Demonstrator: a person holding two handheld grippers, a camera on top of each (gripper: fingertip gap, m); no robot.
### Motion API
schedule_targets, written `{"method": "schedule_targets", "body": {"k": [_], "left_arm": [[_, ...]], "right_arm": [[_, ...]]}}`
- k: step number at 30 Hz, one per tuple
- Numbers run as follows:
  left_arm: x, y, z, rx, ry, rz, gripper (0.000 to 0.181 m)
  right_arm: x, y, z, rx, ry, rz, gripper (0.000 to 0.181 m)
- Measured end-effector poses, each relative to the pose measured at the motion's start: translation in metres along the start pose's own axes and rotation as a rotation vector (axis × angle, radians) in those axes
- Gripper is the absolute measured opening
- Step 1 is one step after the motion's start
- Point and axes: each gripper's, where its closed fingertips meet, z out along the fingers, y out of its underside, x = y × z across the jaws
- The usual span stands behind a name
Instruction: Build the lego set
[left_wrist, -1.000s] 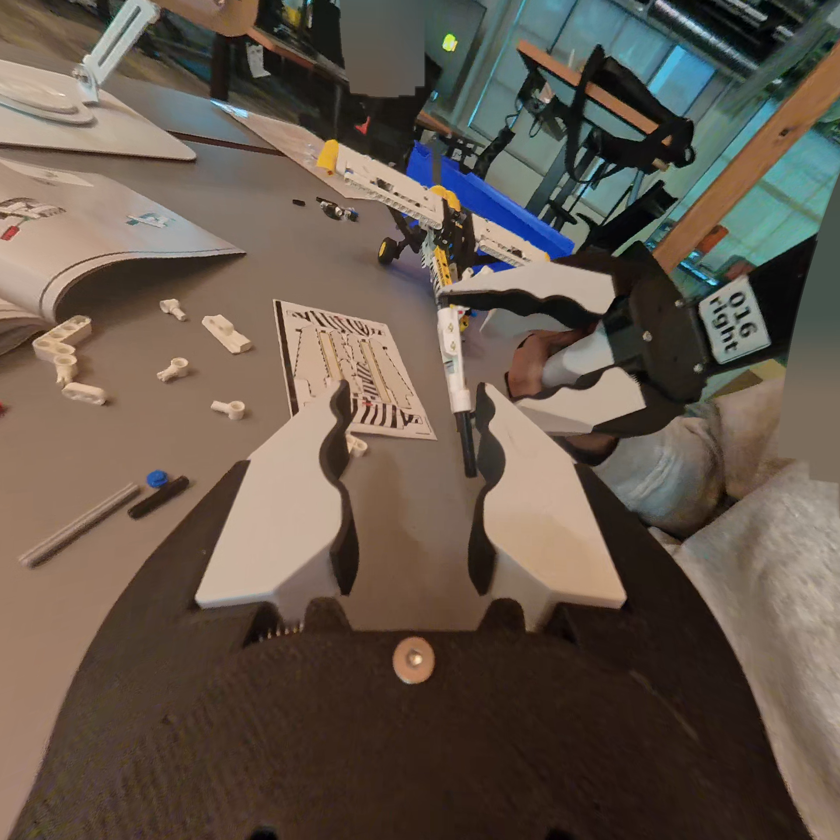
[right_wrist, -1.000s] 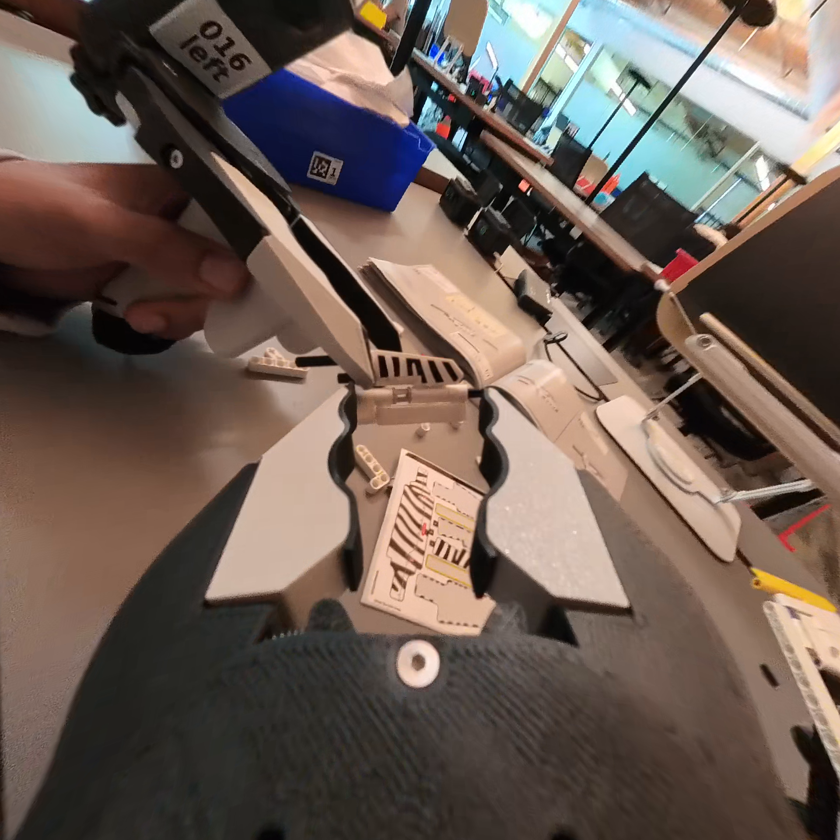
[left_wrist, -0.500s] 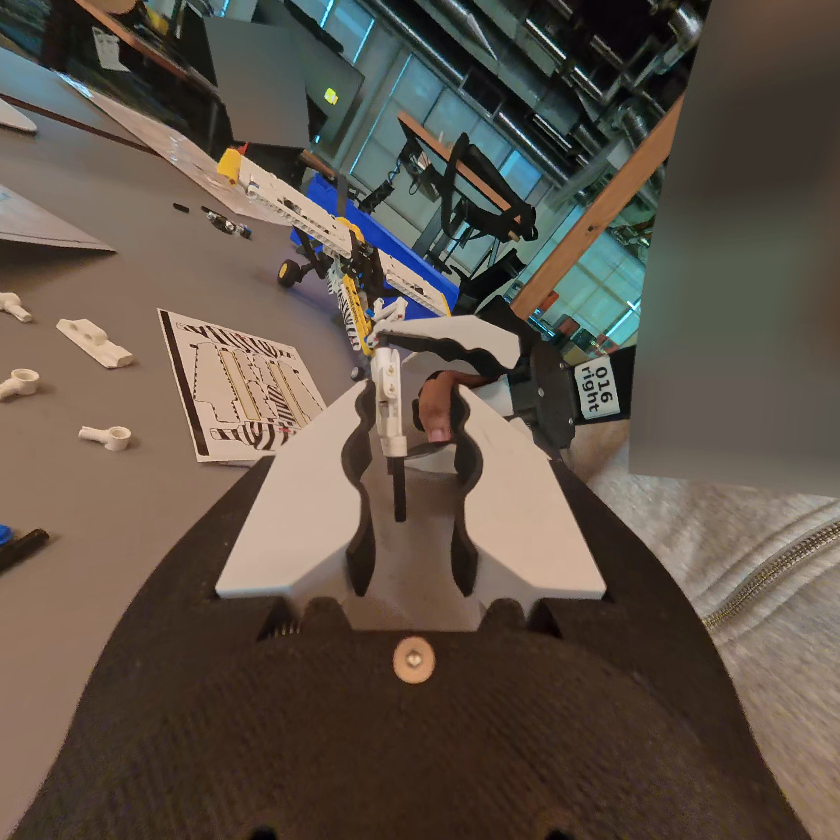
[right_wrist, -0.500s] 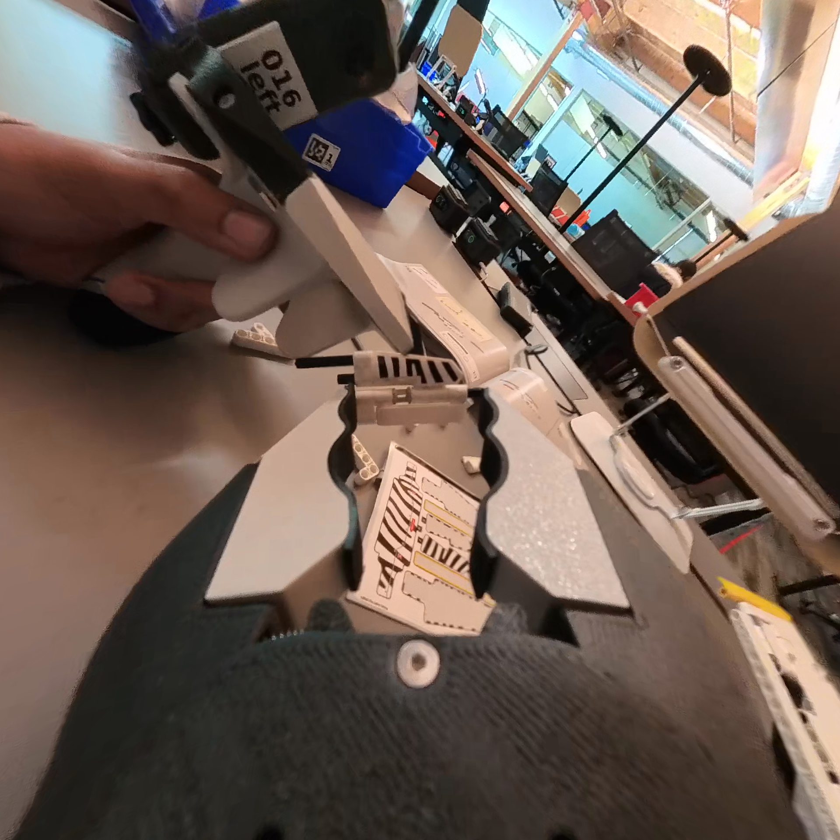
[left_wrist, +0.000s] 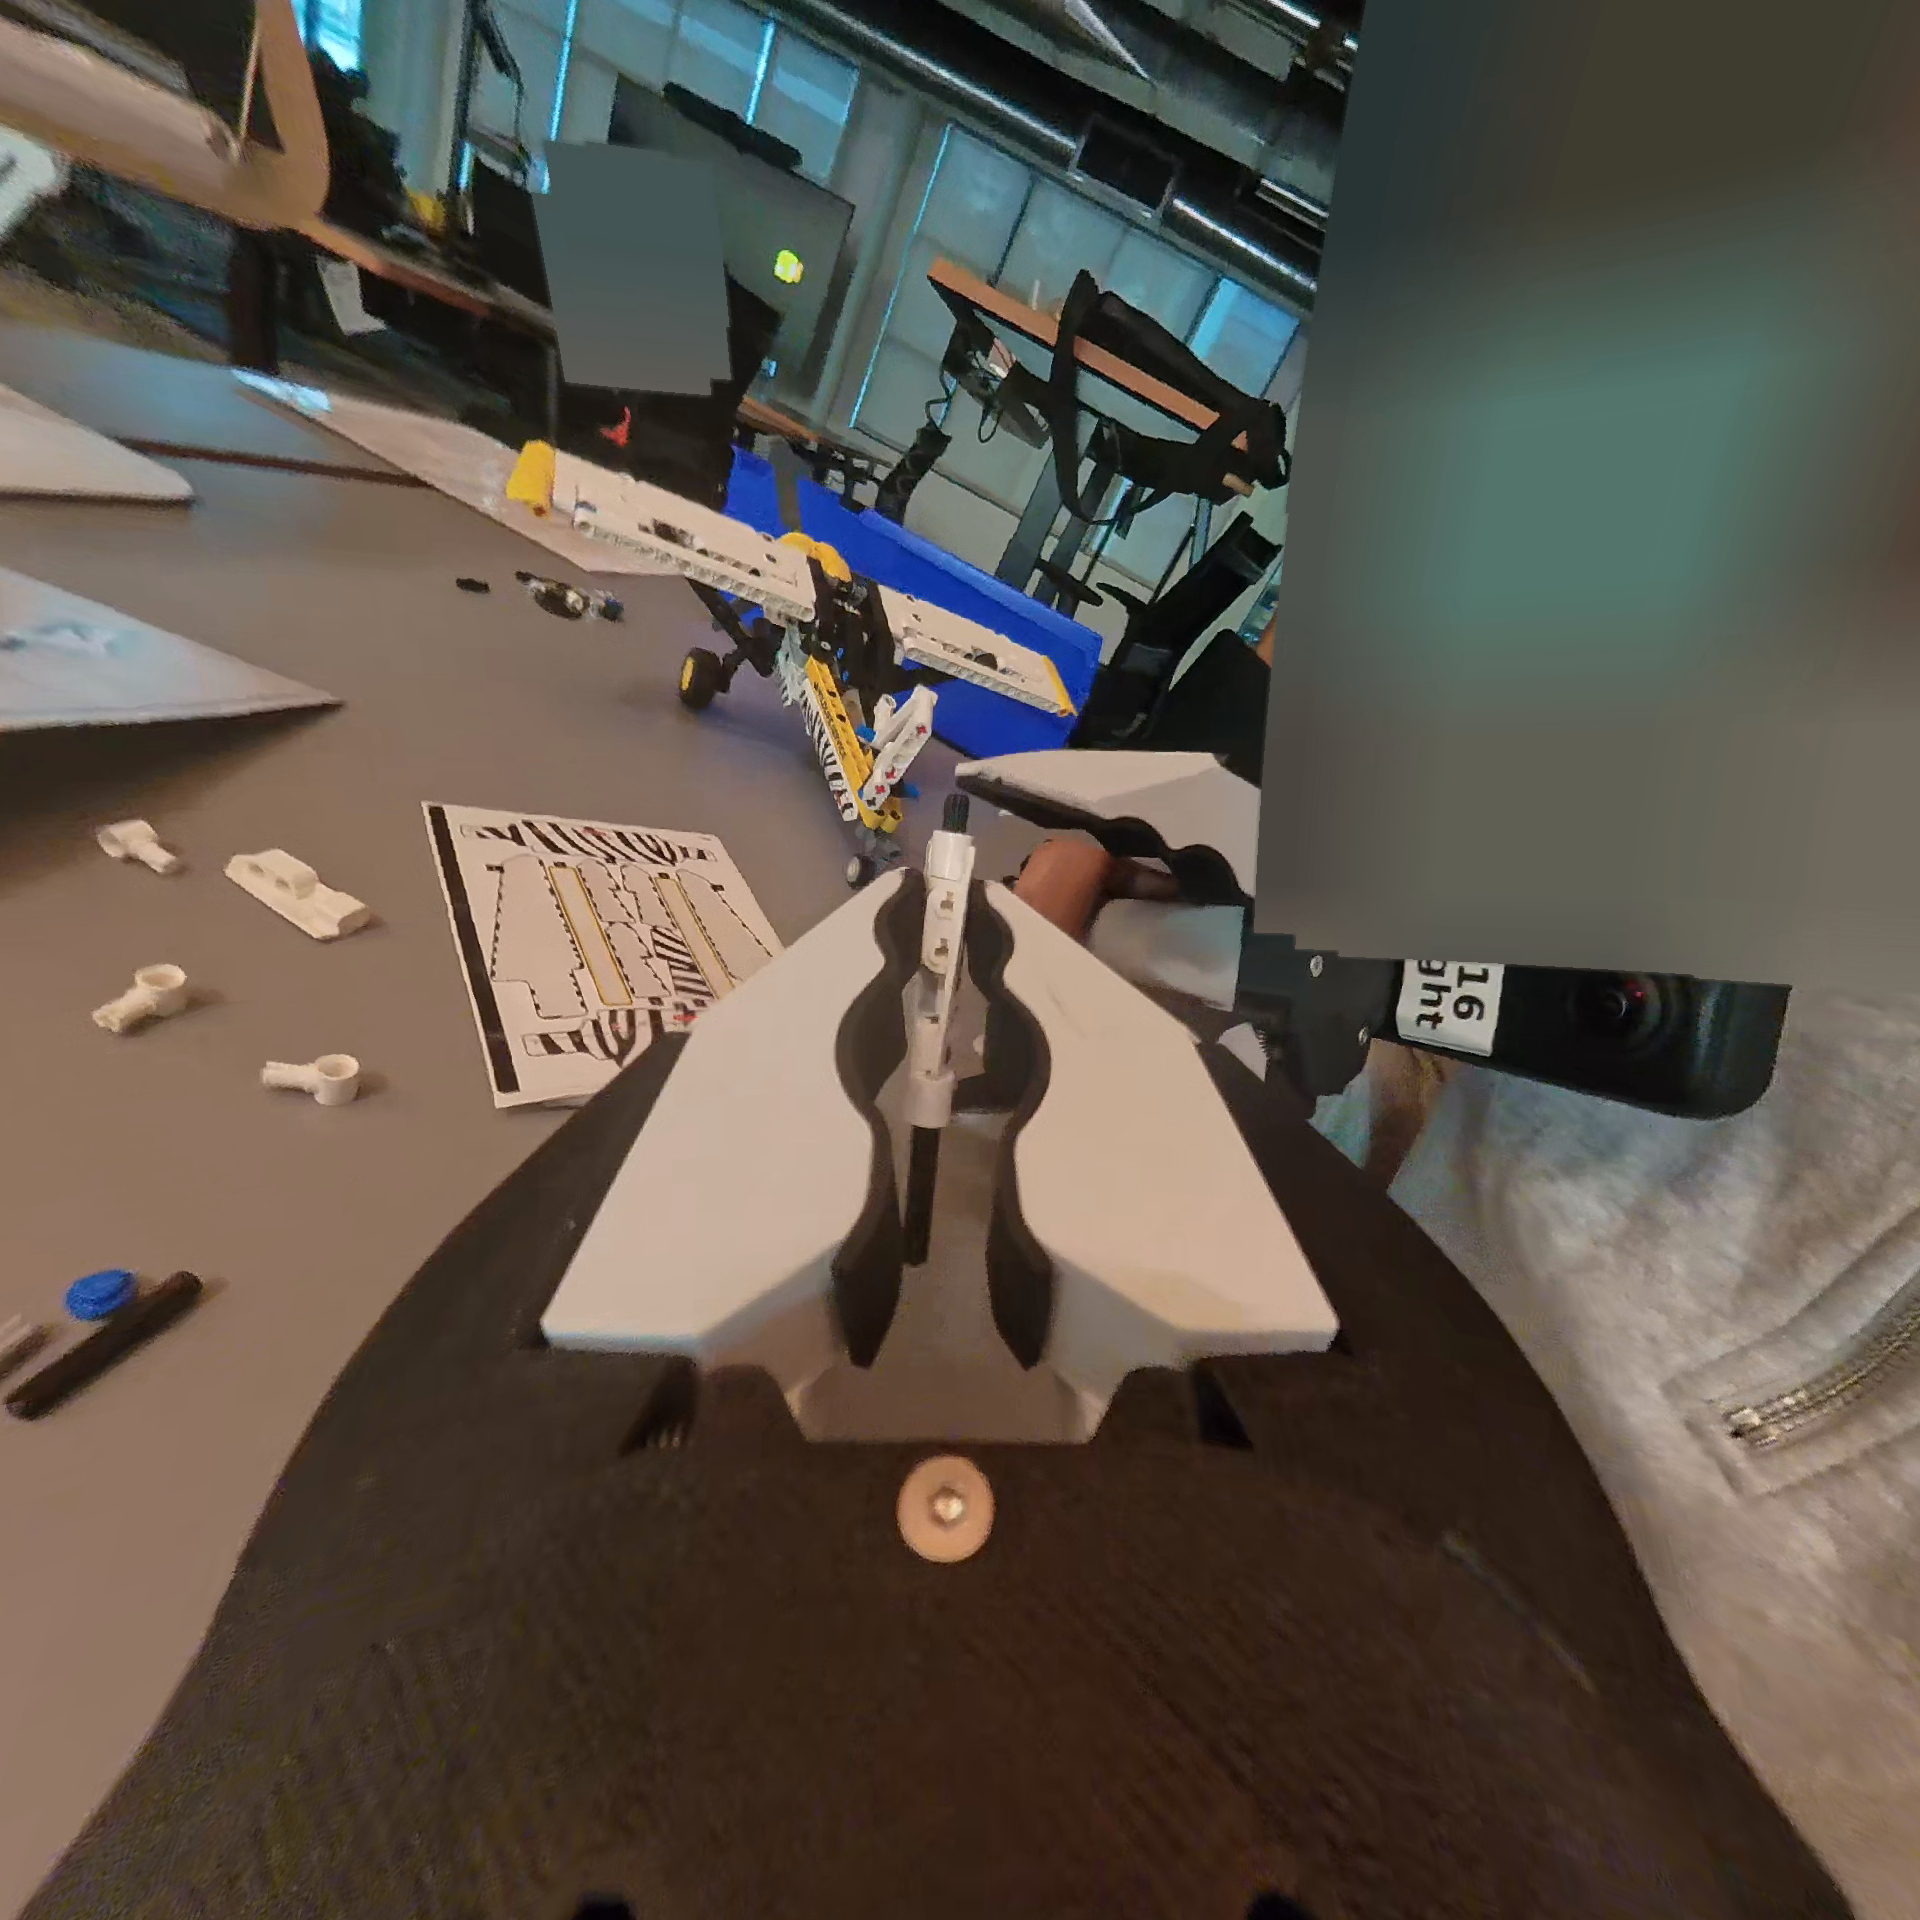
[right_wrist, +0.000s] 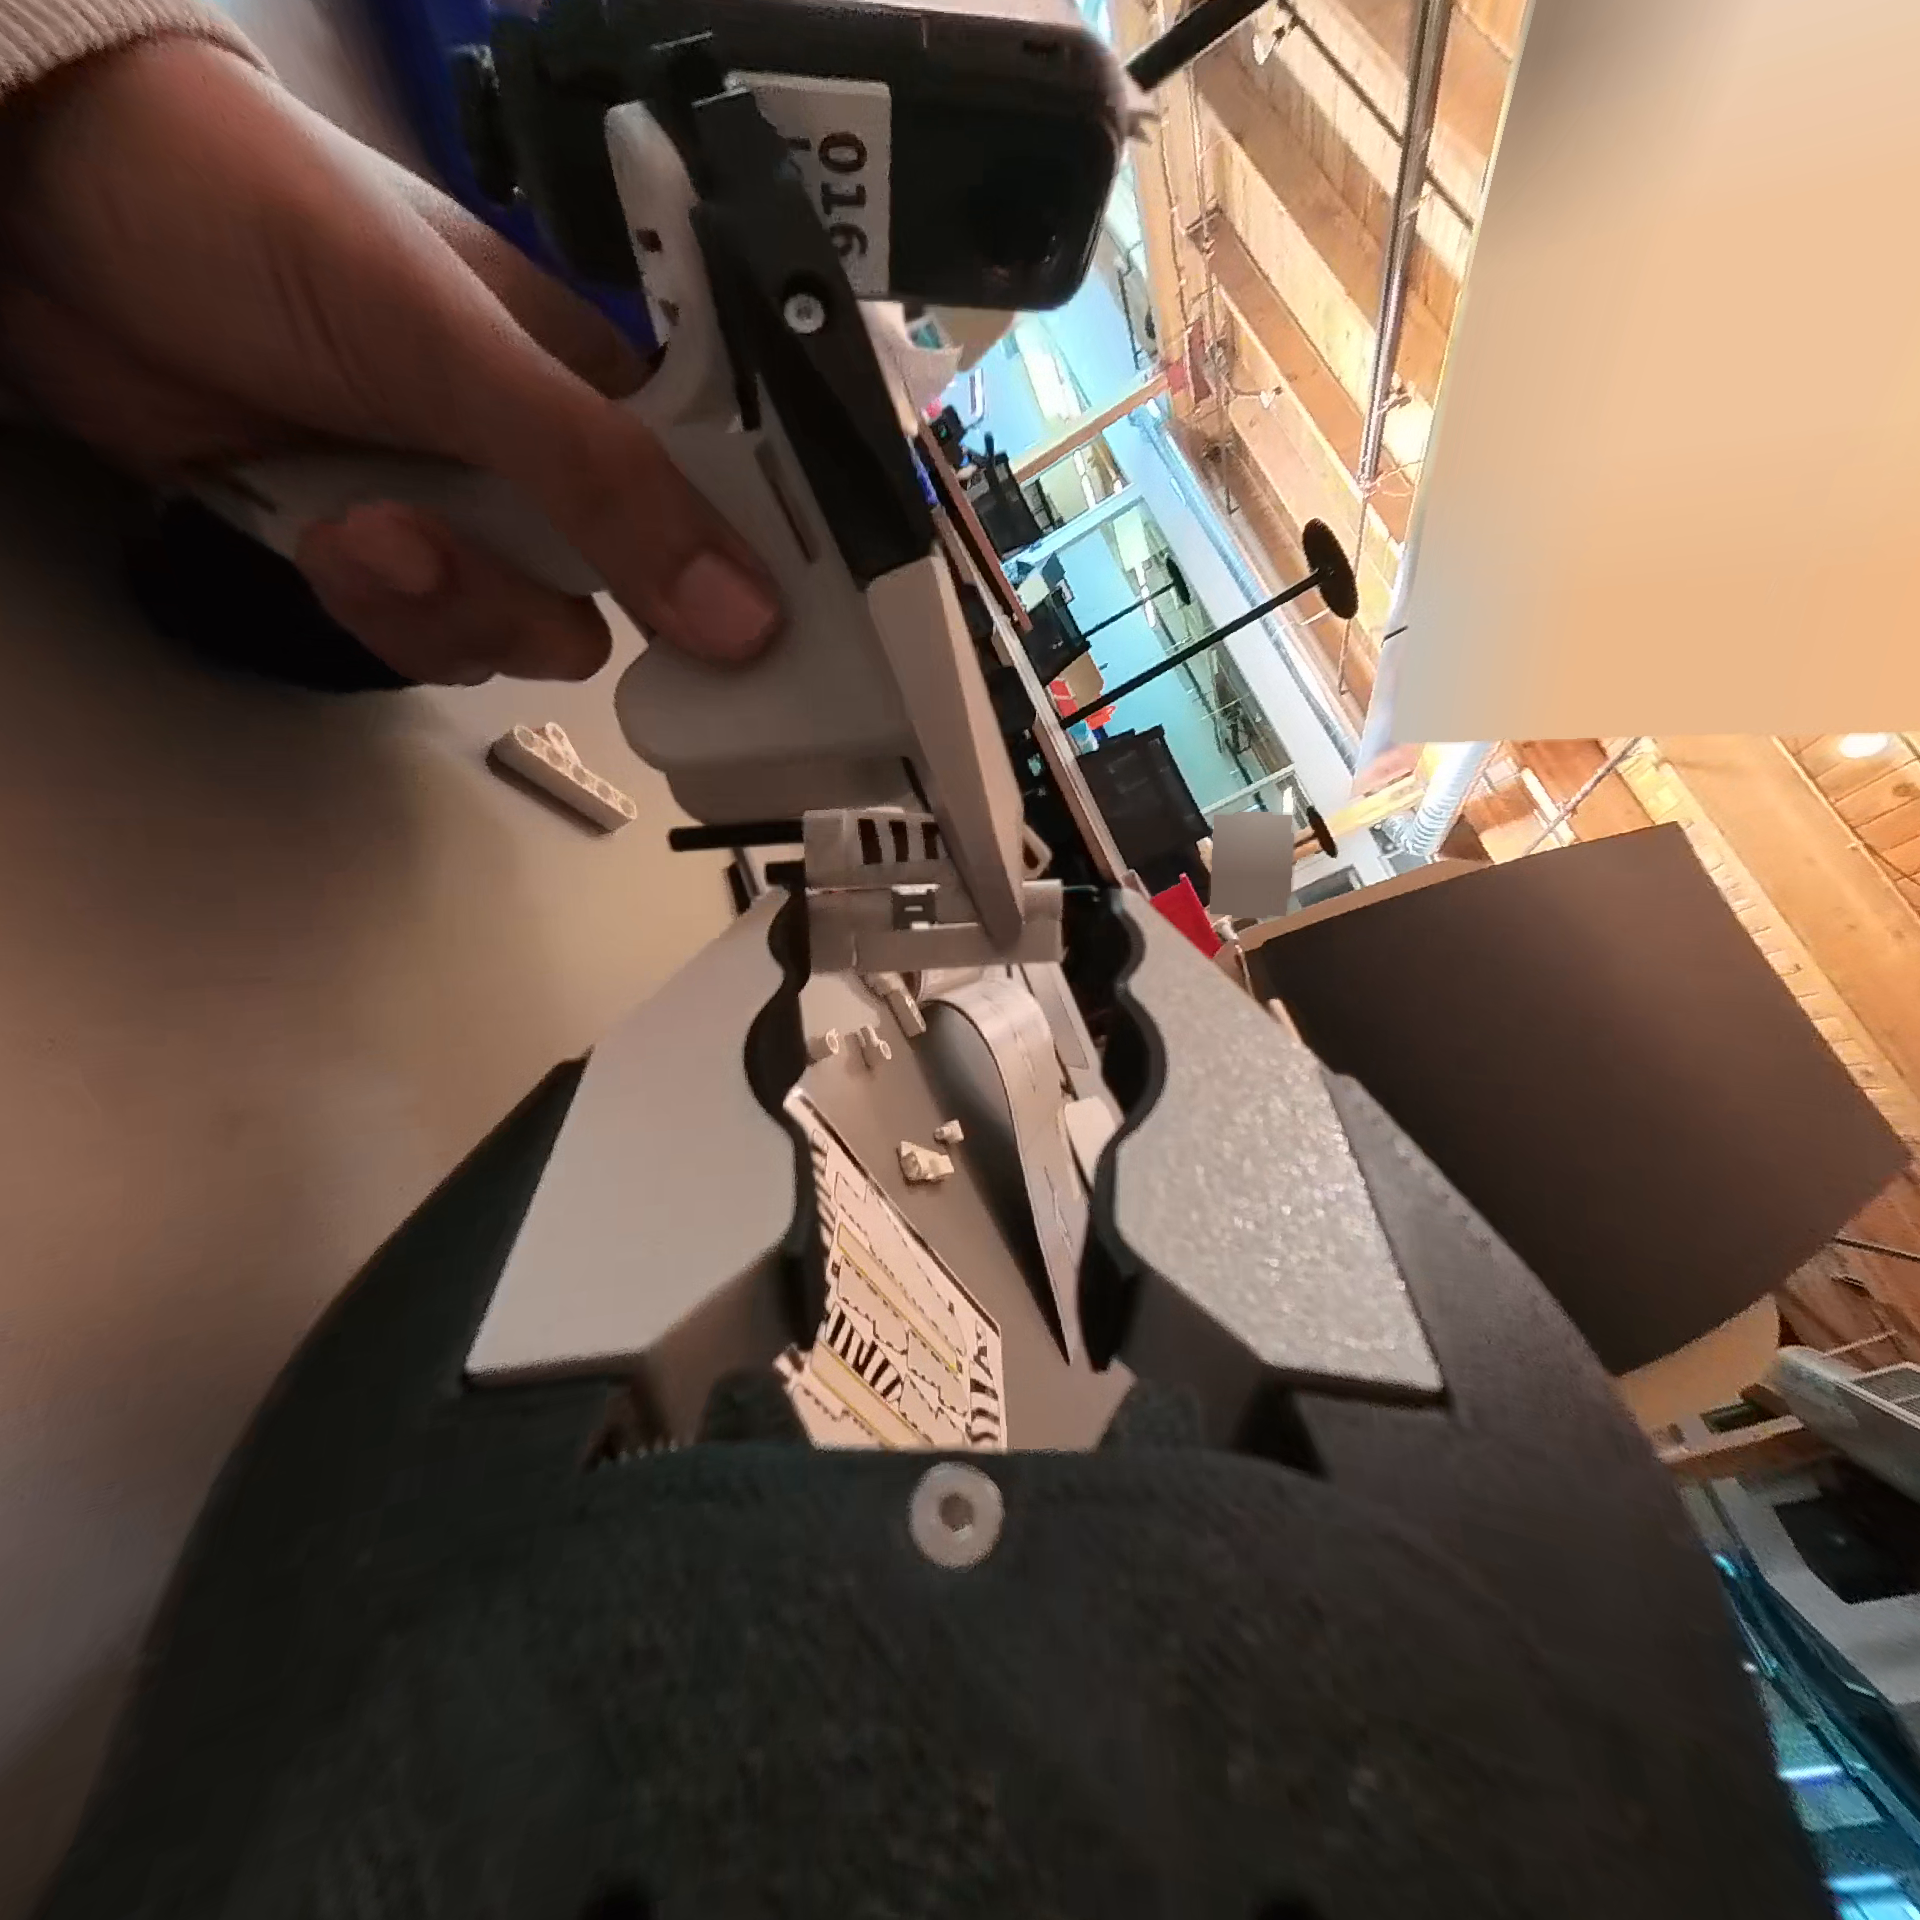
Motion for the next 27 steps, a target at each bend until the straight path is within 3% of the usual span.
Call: {"method": "schedule_targets", "body": {"k": [14, 16, 19, 24, 27], "left_arm": [[0.014, -0.011, -0.006, 0.076, -0.044, 0.301, 0.006], [0.014, -0.012, -0.007, 0.083, -0.044, 0.311, 0.006], [0.013, -0.015, -0.008, 0.104, -0.054, 0.345, 0.006], [0.018, -0.009, -0.002, 0.064, -0.059, 0.417, 0.006], [0.022, -0.004, 0.002, 0.032, -0.050, 0.460, 0.006]], "right_arm": [[0.010, -0.007, -0.009, 0.120, -0.047, 0.257, 0.060], [0.012, -0.007, -0.012, 0.143, -0.082, 0.348, 0.049], [0.020, -0.010, -0.021, 0.207, -0.152, 0.523, 0.012], [0.056, -0.004, -0.033, 0.333, -0.132, 0.902, 0.021], [0.051, -0.008, -0.030, 0.320, -0.268, 1.044, 0.021]]}}
